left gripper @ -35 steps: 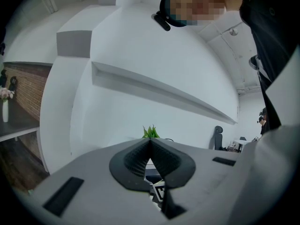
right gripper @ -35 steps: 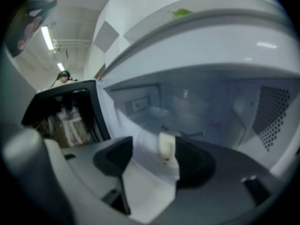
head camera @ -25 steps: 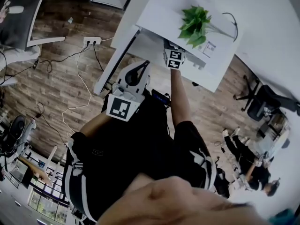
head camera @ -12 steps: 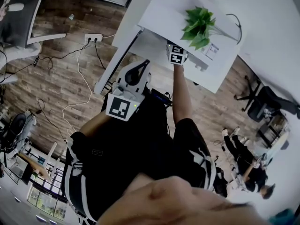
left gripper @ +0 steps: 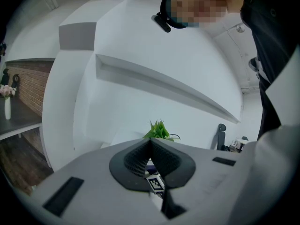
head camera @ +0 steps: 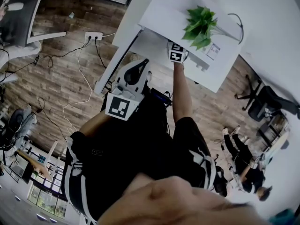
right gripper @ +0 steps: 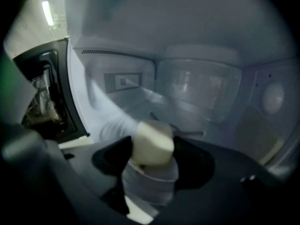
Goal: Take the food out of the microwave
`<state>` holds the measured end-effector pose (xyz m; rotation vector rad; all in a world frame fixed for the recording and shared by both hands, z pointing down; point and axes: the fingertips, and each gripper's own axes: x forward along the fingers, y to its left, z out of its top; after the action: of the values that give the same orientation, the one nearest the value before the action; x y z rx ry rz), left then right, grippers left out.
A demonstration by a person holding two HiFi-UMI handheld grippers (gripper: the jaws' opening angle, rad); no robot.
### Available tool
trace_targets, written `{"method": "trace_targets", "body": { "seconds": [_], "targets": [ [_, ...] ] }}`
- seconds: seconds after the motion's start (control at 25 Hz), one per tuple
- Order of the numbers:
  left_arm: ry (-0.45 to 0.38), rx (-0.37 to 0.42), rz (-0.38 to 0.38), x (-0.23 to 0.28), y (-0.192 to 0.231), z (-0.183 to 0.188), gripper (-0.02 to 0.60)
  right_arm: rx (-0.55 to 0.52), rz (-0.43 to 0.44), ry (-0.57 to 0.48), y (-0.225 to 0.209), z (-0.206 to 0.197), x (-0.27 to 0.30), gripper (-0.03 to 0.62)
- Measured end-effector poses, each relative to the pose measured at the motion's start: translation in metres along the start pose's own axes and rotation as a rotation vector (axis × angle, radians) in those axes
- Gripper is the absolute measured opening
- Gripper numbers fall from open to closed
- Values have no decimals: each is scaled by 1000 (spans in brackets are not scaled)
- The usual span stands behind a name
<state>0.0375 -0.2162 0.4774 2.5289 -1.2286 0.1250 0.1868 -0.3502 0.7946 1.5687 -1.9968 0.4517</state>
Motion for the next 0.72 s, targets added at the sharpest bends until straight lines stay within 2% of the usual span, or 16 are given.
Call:
{"method": "trace_targets", "body": {
  "seconds": [0.72],
  "targets": [
    [-20, 11, -3, -14, -16, -1, 31, 103, -6, -27, -4, -2, -33, 295]
  ]
}}
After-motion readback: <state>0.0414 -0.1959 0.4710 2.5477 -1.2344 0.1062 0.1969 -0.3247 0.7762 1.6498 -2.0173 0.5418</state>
